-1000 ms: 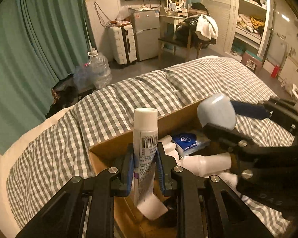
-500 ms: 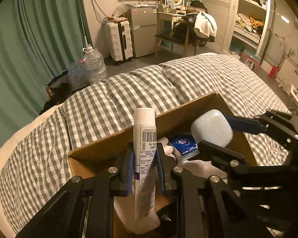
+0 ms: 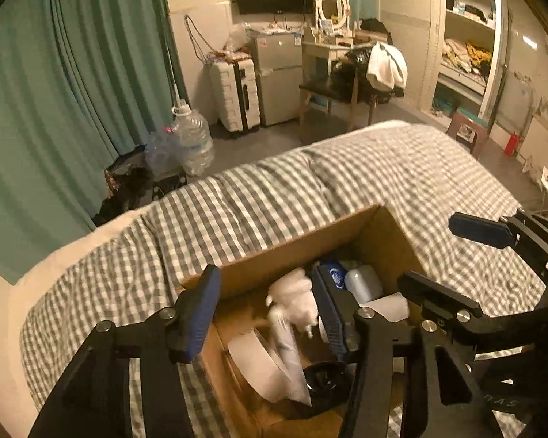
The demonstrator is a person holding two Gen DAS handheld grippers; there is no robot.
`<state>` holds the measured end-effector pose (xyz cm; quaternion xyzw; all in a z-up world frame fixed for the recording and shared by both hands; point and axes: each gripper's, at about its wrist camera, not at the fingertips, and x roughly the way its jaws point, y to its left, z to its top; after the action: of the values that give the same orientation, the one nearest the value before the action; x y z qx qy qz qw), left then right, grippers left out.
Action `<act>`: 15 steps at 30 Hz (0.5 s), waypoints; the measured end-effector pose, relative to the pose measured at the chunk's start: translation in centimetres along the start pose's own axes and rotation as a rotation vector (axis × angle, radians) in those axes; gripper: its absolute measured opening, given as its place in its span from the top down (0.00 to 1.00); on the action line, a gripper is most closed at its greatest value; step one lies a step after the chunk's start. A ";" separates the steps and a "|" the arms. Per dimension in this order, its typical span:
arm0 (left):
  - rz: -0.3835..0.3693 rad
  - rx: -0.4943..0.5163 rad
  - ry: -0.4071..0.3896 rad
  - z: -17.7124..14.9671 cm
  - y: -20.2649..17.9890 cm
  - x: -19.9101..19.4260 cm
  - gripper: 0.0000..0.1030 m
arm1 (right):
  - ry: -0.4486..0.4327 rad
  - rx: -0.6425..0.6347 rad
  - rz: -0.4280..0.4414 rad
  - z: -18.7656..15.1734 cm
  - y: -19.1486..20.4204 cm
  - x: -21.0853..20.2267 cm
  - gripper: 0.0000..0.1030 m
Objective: Organize objects
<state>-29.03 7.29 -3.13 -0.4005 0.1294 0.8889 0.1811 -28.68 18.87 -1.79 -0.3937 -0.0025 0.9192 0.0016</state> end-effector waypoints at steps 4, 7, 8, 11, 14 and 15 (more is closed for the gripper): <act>0.028 -0.008 -0.036 0.9 -0.1 -3.3 0.38 | -0.048 -0.004 -0.009 0.3 0.1 -3.7 0.28; 0.037 -0.008 -0.077 1.6 -0.6 -6.2 0.30 | -0.086 -0.003 -0.022 0.7 0.0 -6.6 0.24; 0.047 0.001 -0.094 1.7 -0.9 -7.2 0.26 | -0.098 -0.002 -0.026 0.8 -0.1 -7.5 0.23; 0.089 0.028 -0.148 1.8 -1.9 -10.4 0.20 | -0.137 0.007 -0.026 1.2 -0.4 -10.1 0.23; 0.110 0.035 -0.174 2.0 -2.3 -12.9 0.18 | -0.166 0.012 -0.040 1.5 -0.5 -12.8 0.23; 0.117 0.035 -0.187 1.8 -2.4 -13.6 0.15 | -0.173 0.010 -0.045 1.6 -0.5 -13.5 0.23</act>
<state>-20.89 7.13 8.18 -0.3045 0.1506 0.9290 0.1470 -20.51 19.26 9.06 -0.3126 -0.0070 0.9496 0.0239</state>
